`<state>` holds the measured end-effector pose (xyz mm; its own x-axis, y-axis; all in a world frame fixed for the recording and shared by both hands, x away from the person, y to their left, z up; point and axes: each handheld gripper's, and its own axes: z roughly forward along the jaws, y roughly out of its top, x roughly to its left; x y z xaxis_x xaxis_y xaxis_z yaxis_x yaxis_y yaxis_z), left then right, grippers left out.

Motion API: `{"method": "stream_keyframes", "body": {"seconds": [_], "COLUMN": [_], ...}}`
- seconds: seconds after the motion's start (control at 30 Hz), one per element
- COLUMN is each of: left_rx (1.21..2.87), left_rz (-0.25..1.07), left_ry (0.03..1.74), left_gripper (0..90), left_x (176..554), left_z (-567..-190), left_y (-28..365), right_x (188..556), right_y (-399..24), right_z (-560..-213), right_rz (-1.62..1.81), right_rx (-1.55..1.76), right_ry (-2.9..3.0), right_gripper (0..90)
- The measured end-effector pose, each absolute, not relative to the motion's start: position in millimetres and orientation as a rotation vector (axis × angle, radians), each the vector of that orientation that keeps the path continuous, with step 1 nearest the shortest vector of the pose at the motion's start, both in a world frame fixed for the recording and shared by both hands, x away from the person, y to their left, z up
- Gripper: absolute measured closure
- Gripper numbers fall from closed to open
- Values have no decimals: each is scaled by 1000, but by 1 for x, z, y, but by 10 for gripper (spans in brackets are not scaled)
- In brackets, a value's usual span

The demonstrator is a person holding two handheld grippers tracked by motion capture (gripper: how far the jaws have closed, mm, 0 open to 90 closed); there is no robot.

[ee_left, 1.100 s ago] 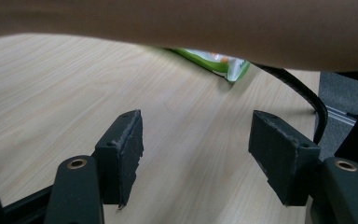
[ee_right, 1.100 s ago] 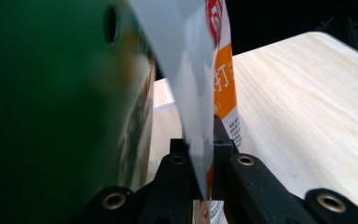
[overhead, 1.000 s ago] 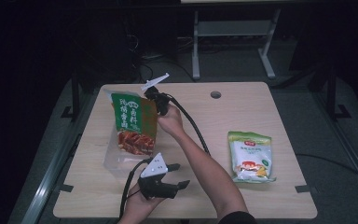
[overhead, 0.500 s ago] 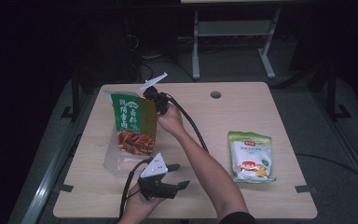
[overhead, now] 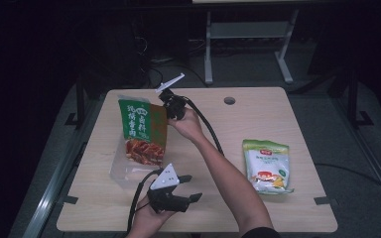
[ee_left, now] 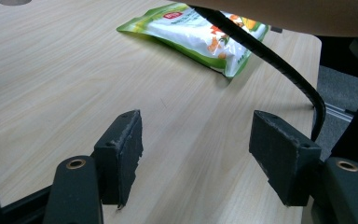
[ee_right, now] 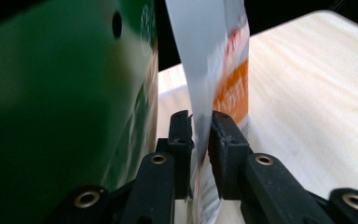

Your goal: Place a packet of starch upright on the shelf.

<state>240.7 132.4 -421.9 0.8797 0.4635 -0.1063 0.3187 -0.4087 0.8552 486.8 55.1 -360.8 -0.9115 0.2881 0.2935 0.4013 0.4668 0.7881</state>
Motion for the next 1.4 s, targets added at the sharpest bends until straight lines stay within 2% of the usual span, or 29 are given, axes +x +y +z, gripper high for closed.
{"method": "stream_keyframes", "body": {"seconds": [0.07,0.2,0.8,1.0,1.2,1.4], "left_rx": [2032,2042,2056,2051,2051,2057], "left_rz": [178,173,170,174,178,184], "left_ry": [566,568,572,579,585,581], "left_gripper": [338,337,329,312,297,285], "left_x": [241,241,241,241,242,243], "left_z": [-422,-423,-425,-425,-425,-424], "left_y": [132,131,130,130,129,127], "right_x": [486,485,484,484,481,473], "right_y": [52,48,44,40,22,-2], "right_z": [-364,-368,-375,-373,-369,-361], "right_rz": [-1405,-1391,-1366,-1369,-1364,-1376], "right_rx": [-621,-633,-675,-714,-749,-761], "right_ry": [-2608,-2599,-2622,-2620,-2620,-2633], "right_gripper": [794,887,891,695,616,590]}}
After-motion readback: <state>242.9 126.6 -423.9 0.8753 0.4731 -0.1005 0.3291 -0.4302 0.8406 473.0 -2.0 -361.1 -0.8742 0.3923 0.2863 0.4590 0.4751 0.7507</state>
